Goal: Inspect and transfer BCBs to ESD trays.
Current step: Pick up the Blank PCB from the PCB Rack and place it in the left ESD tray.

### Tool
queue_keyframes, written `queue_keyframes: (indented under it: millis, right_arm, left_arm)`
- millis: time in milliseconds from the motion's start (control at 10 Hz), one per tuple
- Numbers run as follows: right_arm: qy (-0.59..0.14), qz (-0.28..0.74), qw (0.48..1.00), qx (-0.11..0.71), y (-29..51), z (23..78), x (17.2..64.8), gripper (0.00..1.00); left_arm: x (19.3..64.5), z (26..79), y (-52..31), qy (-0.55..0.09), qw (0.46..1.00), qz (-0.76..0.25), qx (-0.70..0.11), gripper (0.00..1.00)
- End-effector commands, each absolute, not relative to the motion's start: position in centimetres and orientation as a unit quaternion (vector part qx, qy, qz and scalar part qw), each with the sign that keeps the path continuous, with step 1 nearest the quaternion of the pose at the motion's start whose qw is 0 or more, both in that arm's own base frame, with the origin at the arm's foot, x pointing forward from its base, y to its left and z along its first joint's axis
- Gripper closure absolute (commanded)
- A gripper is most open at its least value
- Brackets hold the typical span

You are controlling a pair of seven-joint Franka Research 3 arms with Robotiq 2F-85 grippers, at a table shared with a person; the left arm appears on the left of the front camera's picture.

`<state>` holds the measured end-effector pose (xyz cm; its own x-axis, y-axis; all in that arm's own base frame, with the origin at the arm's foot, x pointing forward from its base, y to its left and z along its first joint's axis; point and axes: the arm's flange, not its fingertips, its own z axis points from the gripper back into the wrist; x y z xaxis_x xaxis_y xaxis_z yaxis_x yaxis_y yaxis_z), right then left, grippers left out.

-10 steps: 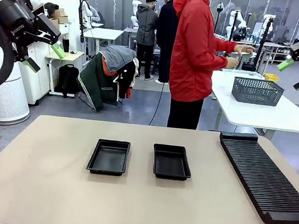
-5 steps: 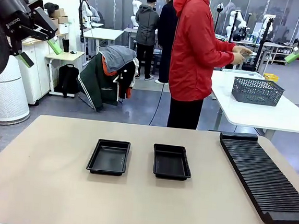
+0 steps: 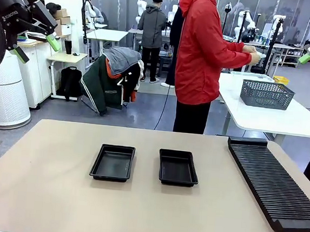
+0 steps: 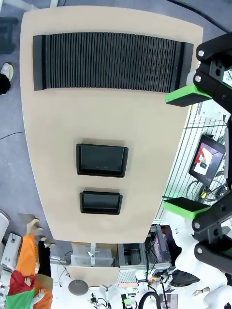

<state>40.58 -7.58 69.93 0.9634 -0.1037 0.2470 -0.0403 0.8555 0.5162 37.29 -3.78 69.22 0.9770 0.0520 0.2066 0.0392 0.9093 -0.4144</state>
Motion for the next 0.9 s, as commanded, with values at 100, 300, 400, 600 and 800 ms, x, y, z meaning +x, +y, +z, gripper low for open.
queue_keyframes:
  millis: [100,300,400,600,800]
  right_arm:
    - [-0.129,-0.036,0.958,0.252,-7.6,70.6,39.9,0.00]
    - [-0.132,-0.033,0.960,0.246,-7.6,70.6,39.8,0.00]
    - [-0.133,-0.036,0.961,0.241,-7.7,70.6,39.7,0.00]
    - [-0.136,-0.036,0.961,0.240,-7.8,70.7,39.6,0.00]
    - [-0.137,-0.039,0.961,0.238,-7.8,70.8,39.5,0.00]
  left_arm:
    - [37.1,70.0,-4.0,-0.100,0.977,0.014,-0.189,0.00]
    - [37.1,70.8,-4.4,-0.123,0.977,0.006,-0.173,0.00]
    - [37.0,71.1,-4.7,-0.131,0.977,0.000,-0.165,0.00]
    - [36.9,71.6,-5.1,-0.141,0.977,-0.010,-0.157,0.00]
    - [37.0,71.8,-5.3,-0.150,0.977,-0.018,-0.149,0.00]
